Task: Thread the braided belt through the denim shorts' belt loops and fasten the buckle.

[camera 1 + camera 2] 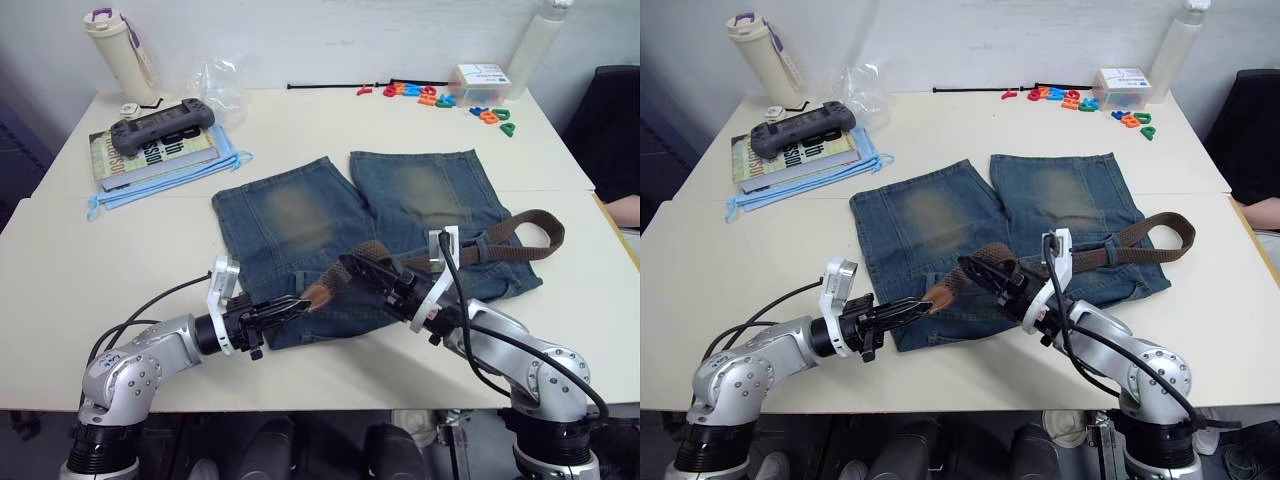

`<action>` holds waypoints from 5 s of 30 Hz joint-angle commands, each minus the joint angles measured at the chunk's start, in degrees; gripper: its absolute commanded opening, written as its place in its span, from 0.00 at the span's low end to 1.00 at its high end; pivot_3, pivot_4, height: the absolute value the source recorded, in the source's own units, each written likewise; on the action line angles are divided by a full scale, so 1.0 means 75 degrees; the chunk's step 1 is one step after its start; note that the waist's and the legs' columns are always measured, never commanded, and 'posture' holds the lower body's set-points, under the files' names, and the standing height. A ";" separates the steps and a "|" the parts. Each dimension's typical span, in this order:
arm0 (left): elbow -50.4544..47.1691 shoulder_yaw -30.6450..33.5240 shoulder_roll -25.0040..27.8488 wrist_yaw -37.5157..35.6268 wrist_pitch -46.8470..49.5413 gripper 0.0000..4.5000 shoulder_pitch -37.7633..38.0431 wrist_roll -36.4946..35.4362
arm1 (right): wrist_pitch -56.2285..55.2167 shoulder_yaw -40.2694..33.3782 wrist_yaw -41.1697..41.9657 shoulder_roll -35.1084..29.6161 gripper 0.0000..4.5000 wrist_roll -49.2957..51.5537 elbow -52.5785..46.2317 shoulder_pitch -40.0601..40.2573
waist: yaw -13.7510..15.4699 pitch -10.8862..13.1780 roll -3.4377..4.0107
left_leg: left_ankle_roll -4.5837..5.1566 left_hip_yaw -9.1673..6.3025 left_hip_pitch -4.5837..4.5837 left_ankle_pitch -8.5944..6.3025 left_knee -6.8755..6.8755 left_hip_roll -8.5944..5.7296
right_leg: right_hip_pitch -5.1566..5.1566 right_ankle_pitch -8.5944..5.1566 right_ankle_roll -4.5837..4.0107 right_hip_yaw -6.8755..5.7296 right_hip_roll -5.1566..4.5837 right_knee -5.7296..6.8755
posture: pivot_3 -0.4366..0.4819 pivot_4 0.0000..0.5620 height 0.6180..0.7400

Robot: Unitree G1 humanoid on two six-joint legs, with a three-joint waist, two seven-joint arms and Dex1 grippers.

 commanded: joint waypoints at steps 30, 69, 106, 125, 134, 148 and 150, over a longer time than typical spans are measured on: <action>-0.0400 0.1819 0.2021 -0.0737 -0.0476 0.80 0.1550 0.0246 | -0.2166 0.1112 -0.1280 0.1875 0.00 -0.2628 0.0158 0.0328 | -0.0143 0.0007 -0.0002 | -0.0015 0.0029 -0.0006 -0.0025 0.0000 0.0020 | -0.0056 -0.0004 -0.0011 0.0048 0.0015 0.0005 | 0.48 0.27 0.59; 0.1159 0.0822 0.3012 -0.1736 -0.2062 0.80 0.0687 0.2439 | -0.1117 0.1794 0.0275 0.3906 0.00 -0.4334 0.2535 -0.0730 | -0.0365 -0.0001 -0.0019 | -0.0068 0.0167 0.0005 -0.0039 -0.0001 0.0142 | -0.0184 -0.0002 -0.0081 0.0196 0.0131 0.0133 | 0.48 0.27 0.59; 0.2005 0.1176 0.1680 -0.1235 0.0761 0.80 -0.0230 0.0986 | -0.0155 0.1185 0.1742 0.4166 0.00 -0.4900 0.2736 -0.1208 | -0.0363 -0.0002 -0.0035 | -0.0119 0.0231 -0.0004 -0.0108 0.0095 0.0264 | -0.0205 0.0011 -0.0123 0.0247 0.0236 0.0138 | 0.48 0.27 0.59; 0.2035 0.1508 0.1483 -0.0948 0.0958 0.01 -0.0205 0.0710 | -0.0012 0.1173 0.1715 0.4175 0.00 -0.4981 0.2645 -0.1177 | -0.0363 -0.0003 -0.0035 | -0.0119 0.0235 -0.0005 -0.0113 0.0100 0.0266 | -0.0204 0.0011 -0.0123 0.0252 0.0236 0.0136 | 0.48 0.27 0.59; 0.2315 0.1522 0.2153 -0.1701 0.0003 0.30 0.0189 0.1325 | 0.0096 0.0959 0.1813 0.4180 0.00 -0.4715 0.2706 -0.1128 | -0.0365 -0.0003 -0.0035 | -0.0120 0.0240 -0.0004 -0.0120 0.0100 0.0269 | -0.0206 0.0010 -0.0125 0.0256 0.0238 0.0133 | 0.48 0.27 0.59; 0.2553 0.0696 0.2143 -0.2300 -0.0394 0.71 -0.0275 0.1675 | 0.0685 0.0384 0.2714 0.4044 0.00 -0.4080 0.3437 -0.1437 | -0.0379 -0.0003 -0.0035 | -0.0113 0.0246 -0.0005 -0.0137 0.0104 0.0272 | -0.0203 0.0009 -0.0127 0.0254 0.0238 0.0127 | 0.48 0.27 0.59; 0.2598 0.0655 0.2096 -0.2292 -0.0384 0.71 -0.0327 0.1681 | 0.0700 0.0370 0.2771 0.4060 0.00 -0.4105 0.3400 -0.1457 | -0.0378 -0.0003 -0.0035 | -0.0113 0.0247 -0.0005 -0.0138 0.0105 0.0273 | -0.0204 0.0009 -0.0127 0.0254 0.0238 0.0128 | 0.48 0.27 0.59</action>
